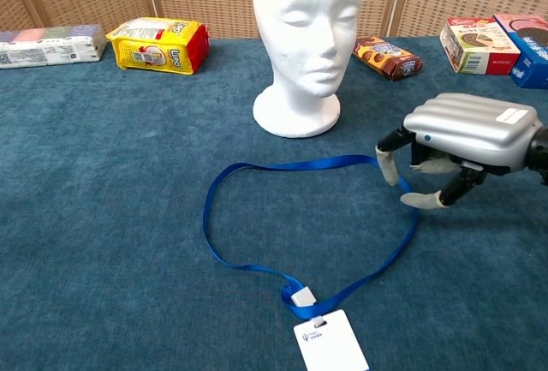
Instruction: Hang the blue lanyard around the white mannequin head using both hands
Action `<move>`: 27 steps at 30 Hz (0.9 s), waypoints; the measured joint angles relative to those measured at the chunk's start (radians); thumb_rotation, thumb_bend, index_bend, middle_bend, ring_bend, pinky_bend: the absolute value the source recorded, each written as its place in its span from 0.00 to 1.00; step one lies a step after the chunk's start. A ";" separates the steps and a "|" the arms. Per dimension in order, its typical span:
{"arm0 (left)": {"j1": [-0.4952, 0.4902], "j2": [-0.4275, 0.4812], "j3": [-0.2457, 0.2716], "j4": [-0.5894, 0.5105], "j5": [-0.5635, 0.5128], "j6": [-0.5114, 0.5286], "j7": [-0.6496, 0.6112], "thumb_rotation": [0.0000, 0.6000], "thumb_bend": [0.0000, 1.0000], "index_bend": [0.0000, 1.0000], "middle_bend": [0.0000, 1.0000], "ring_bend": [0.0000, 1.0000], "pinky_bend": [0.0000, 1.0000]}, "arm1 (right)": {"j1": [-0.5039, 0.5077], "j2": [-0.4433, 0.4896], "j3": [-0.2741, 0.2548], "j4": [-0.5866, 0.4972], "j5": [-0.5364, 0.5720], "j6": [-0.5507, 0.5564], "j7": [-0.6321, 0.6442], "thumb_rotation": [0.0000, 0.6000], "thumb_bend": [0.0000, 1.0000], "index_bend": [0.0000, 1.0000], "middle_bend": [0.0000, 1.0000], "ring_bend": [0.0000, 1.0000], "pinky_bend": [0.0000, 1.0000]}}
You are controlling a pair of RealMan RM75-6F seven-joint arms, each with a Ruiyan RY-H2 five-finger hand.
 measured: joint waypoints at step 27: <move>-0.005 0.007 0.013 -0.006 0.011 -0.007 -0.008 0.71 0.11 0.30 0.32 0.30 0.17 | 0.071 0.023 -0.054 0.018 -0.008 -0.087 -0.123 0.90 0.37 0.48 1.00 1.00 1.00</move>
